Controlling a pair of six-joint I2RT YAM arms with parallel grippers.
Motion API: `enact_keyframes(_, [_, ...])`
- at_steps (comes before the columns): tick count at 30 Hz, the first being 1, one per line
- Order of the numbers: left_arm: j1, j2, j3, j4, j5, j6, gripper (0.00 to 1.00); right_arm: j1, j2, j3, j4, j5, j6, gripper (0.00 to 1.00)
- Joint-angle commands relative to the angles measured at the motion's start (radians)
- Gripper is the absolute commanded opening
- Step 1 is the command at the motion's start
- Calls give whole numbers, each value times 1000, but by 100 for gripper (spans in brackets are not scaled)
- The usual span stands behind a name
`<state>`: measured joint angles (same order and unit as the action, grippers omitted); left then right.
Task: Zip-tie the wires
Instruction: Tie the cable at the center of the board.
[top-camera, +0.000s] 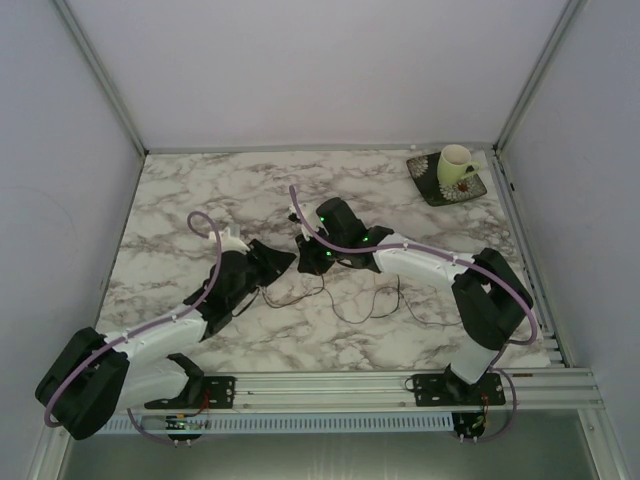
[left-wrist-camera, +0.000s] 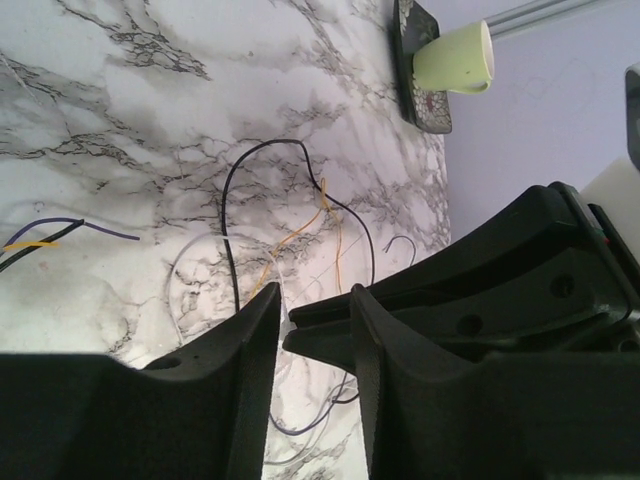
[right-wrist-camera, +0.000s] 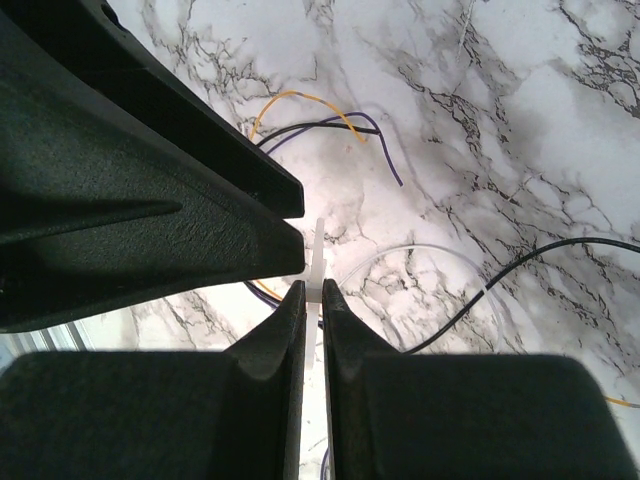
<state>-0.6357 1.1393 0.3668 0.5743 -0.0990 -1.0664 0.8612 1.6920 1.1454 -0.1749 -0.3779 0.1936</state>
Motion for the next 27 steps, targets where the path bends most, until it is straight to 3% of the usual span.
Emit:
enact_keyframes(1, [5, 2, 36, -37, -13, 25, 38, 9, -40, 4, 25, -9, 1, 0])
enact_keyframes(10, [4, 71, 67, -28, 22, 46, 40, 9, -45, 2, 28, -10, 6, 0])
enact_keyframes(27, [5, 127, 78, 18, 78, 72, 20, 8, -49, -8, 39, 9, 26, 0])
